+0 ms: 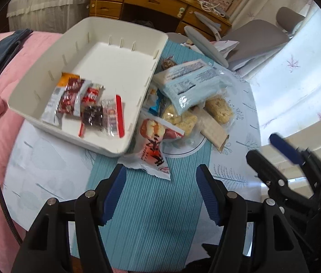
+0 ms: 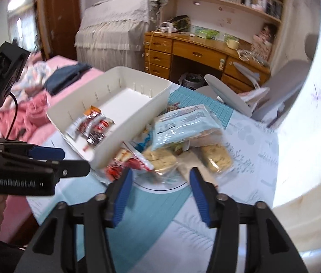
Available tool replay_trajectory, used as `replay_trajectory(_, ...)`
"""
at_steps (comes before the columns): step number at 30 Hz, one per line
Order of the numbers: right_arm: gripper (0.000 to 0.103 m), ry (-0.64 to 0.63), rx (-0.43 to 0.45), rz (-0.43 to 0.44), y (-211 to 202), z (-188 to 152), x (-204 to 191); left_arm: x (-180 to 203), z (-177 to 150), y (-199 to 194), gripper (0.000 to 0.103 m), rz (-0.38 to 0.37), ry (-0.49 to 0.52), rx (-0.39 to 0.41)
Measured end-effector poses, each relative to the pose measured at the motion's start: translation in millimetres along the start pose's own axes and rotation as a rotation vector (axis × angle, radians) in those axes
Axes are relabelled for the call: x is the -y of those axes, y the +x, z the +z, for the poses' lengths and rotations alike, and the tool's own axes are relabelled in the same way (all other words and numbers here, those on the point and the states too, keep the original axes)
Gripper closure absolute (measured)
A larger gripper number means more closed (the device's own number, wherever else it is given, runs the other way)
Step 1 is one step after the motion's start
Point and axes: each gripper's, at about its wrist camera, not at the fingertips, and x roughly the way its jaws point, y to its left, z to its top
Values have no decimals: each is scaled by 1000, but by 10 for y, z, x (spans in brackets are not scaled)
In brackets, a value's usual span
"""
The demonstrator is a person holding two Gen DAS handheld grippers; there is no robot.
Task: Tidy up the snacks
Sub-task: 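Grasp the red-and-white bun bag with the left tool while the right tool grasps a cake bag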
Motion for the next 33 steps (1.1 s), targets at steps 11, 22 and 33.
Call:
replay_trajectory(11,36,-277,31,16,542,-133,42,-77,-126,488,40,35,-137,61)
replay_trajectory(22,31,-494,-48,-11,1333,-341,-50,-193,-56,917,40,94,-232,38)
replay_trajectory(33,31,-546,-9,-52,1596,-430,-126,-240,12,1191,40,107,-244,-9)
